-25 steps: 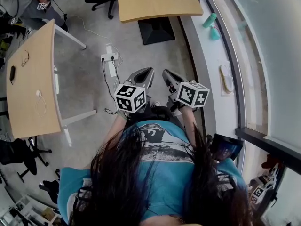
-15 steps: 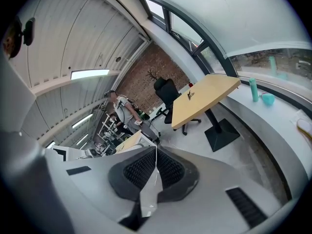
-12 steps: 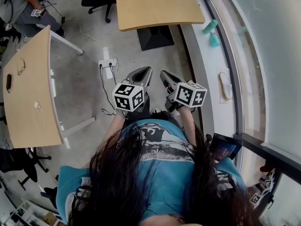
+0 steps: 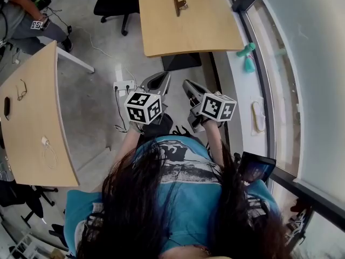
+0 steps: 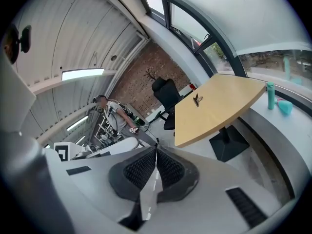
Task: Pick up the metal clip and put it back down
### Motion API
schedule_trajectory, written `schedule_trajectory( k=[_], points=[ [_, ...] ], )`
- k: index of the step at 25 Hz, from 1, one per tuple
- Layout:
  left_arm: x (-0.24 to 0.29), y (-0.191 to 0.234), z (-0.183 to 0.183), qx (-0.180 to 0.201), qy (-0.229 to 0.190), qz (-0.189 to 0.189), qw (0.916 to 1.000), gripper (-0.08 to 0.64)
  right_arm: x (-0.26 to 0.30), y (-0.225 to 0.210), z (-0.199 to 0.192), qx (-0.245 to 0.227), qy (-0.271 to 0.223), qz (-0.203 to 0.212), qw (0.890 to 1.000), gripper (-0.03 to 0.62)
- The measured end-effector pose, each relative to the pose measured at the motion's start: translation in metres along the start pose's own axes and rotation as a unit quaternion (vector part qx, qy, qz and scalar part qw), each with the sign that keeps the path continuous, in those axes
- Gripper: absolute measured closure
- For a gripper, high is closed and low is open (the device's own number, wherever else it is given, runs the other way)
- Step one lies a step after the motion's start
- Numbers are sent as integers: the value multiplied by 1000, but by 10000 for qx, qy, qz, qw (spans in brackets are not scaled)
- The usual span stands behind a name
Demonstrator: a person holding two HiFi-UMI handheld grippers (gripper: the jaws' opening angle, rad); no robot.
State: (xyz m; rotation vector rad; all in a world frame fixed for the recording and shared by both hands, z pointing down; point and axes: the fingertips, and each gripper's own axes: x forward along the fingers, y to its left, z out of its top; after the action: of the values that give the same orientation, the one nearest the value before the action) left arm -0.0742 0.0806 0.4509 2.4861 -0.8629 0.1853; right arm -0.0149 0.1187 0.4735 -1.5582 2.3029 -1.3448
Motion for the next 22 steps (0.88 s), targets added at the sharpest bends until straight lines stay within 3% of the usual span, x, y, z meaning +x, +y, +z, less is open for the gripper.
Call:
schedule_trajectory(
  k=[8,16,22],
  points=[
    [31,60,26,-145,122,-144,9997,558,58,0,26,33,94,-215,9997,577],
    [68,72,33,-287,223,-286,9989,557,72,-23,49,140,91,-406,9990,575],
    [101,87,47,-560,114,-134,9983,558,98,-44,74,103,309,-208,9993,576]
  ],
)
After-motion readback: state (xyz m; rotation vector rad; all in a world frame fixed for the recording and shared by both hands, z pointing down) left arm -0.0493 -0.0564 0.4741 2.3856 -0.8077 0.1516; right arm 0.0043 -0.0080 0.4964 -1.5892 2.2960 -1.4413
